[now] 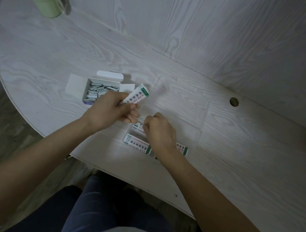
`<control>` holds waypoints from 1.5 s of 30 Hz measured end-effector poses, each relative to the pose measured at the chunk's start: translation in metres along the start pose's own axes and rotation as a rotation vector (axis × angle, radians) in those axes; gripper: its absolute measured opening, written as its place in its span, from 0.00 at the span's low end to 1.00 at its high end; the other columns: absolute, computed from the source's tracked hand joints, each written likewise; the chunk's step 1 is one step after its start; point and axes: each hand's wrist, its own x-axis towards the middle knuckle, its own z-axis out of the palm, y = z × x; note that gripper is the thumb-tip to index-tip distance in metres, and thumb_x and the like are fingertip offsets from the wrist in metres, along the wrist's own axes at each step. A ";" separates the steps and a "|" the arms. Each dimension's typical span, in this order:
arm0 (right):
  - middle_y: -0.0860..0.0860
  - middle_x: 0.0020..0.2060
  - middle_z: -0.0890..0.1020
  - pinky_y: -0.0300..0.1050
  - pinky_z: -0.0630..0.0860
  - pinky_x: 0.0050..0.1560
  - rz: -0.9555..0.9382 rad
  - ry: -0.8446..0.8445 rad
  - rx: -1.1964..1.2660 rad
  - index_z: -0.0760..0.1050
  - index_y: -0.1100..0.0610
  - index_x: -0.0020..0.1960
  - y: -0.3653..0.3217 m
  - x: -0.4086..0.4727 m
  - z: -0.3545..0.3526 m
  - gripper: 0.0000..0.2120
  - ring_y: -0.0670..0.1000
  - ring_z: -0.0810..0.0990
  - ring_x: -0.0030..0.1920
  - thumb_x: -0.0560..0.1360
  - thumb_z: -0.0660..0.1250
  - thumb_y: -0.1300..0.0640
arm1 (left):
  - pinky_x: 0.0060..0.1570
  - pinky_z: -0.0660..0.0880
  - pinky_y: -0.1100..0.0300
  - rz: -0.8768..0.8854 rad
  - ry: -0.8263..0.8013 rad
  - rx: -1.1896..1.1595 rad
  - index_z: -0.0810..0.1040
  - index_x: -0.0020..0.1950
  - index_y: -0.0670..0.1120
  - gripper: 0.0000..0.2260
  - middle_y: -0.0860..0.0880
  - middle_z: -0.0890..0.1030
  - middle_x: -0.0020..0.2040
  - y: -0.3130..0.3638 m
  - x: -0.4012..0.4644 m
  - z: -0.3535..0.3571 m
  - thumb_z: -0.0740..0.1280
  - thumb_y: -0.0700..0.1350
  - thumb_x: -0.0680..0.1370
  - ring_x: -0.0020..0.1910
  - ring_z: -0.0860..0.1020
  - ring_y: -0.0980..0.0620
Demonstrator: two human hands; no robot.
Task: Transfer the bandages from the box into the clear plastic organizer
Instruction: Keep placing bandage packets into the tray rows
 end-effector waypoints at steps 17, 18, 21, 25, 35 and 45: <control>0.58 0.44 0.85 0.27 0.67 0.25 0.186 -0.034 0.991 0.80 0.58 0.57 0.009 0.008 -0.054 0.13 0.44 0.80 0.28 0.72 0.72 0.63 | 0.37 0.79 0.65 -0.001 0.001 0.110 0.78 0.41 0.40 0.11 0.48 0.82 0.37 0.002 -0.002 -0.001 0.60 0.40 0.81 0.37 0.82 0.54; 0.57 0.44 0.85 0.27 0.67 0.27 0.178 -0.024 0.997 0.81 0.59 0.55 0.010 0.008 -0.052 0.11 0.42 0.80 0.29 0.73 0.71 0.64 | 0.36 0.78 0.66 0.001 0.010 0.081 0.78 0.41 0.42 0.11 0.49 0.82 0.36 0.003 -0.002 -0.001 0.60 0.39 0.81 0.36 0.82 0.56; 0.51 0.40 0.83 0.27 0.69 0.30 0.191 0.012 1.047 0.81 0.63 0.49 0.013 0.007 -0.047 0.06 0.36 0.78 0.31 0.74 0.68 0.67 | 0.38 0.78 0.59 0.049 0.044 0.080 0.77 0.42 0.39 0.10 0.51 0.82 0.30 0.001 -0.001 -0.005 0.60 0.38 0.81 0.33 0.81 0.55; 0.48 0.38 0.83 0.27 0.69 0.32 0.297 0.043 0.977 0.80 0.55 0.40 0.023 0.005 -0.030 0.07 0.41 0.80 0.38 0.71 0.71 0.66 | 0.47 0.77 0.38 0.083 0.125 0.035 0.77 0.45 0.38 0.09 0.45 0.81 0.36 0.001 0.000 -0.007 0.60 0.39 0.81 0.39 0.81 0.41; 0.50 0.41 0.83 0.45 0.76 0.42 0.153 0.016 0.158 0.81 0.55 0.45 0.005 -0.002 -0.006 0.08 0.52 0.80 0.44 0.75 0.63 0.62 | 0.46 0.79 0.46 0.070 0.146 0.002 0.77 0.48 0.38 0.08 0.49 0.83 0.36 -0.003 0.001 -0.002 0.60 0.38 0.81 0.39 0.84 0.48; 0.51 0.49 0.78 0.42 0.62 0.30 -0.129 -0.027 -0.276 0.78 0.56 0.50 -0.002 0.002 -0.001 0.07 0.52 0.70 0.57 0.76 0.63 0.64 | 0.42 0.81 0.58 0.096 0.122 0.020 0.76 0.54 0.34 0.09 0.47 0.83 0.40 -0.003 -0.002 -0.003 0.60 0.38 0.81 0.37 0.84 0.51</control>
